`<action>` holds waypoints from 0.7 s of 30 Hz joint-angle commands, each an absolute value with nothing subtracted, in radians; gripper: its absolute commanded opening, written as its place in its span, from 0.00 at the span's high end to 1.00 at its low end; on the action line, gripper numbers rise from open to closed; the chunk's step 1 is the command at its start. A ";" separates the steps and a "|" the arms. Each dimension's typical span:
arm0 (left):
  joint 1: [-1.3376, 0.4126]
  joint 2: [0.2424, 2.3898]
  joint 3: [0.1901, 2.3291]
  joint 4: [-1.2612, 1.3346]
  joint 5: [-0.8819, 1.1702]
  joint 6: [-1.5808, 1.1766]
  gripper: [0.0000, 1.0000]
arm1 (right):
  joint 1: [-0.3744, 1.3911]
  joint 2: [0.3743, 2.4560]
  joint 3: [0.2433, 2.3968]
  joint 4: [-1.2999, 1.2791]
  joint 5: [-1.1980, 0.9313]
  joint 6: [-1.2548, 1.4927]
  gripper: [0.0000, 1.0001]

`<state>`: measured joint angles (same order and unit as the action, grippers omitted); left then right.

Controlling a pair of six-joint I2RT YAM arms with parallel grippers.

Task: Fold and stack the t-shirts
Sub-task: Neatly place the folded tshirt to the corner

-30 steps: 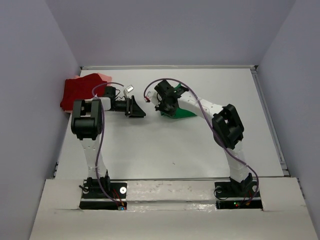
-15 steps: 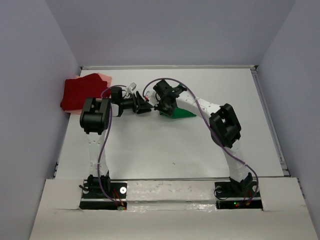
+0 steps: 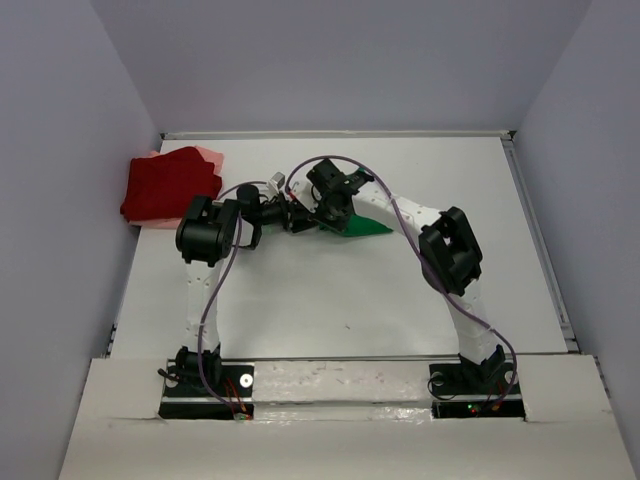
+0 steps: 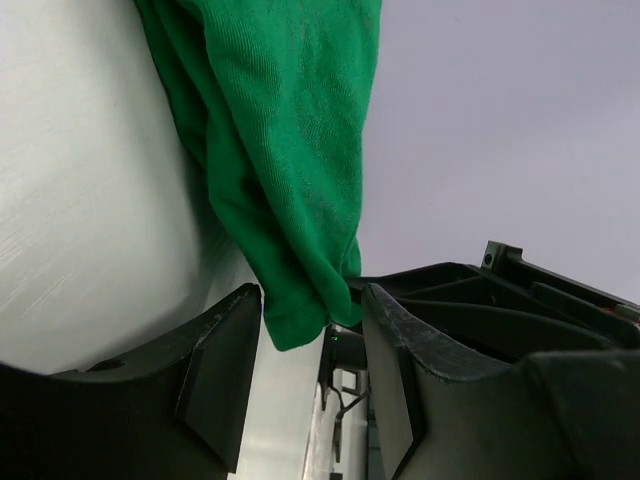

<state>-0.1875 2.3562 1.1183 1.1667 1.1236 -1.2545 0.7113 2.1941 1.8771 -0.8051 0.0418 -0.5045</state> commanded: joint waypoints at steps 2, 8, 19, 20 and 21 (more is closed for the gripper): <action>-0.216 2.396 1.097 1.273 1.063 -1.328 0.43 | 0.696 2.163 1.894 -0.796 0.051 -0.511 1.00; -0.221 2.356 1.104 1.071 1.003 -1.181 0.43 | 0.696 2.146 1.887 -0.796 0.049 -0.514 1.00; -0.227 2.307 1.218 0.706 0.885 -0.989 0.42 | 0.696 2.102 1.881 -0.796 0.040 -0.508 1.00; -0.227 2.307 1.224 0.698 0.879 -0.983 0.42 | 0.696 2.100 1.881 -0.796 0.038 -0.508 1.00; -0.230 2.307 1.235 0.678 0.864 -0.974 0.43 | 0.696 2.099 1.879 -0.798 0.038 -0.509 1.00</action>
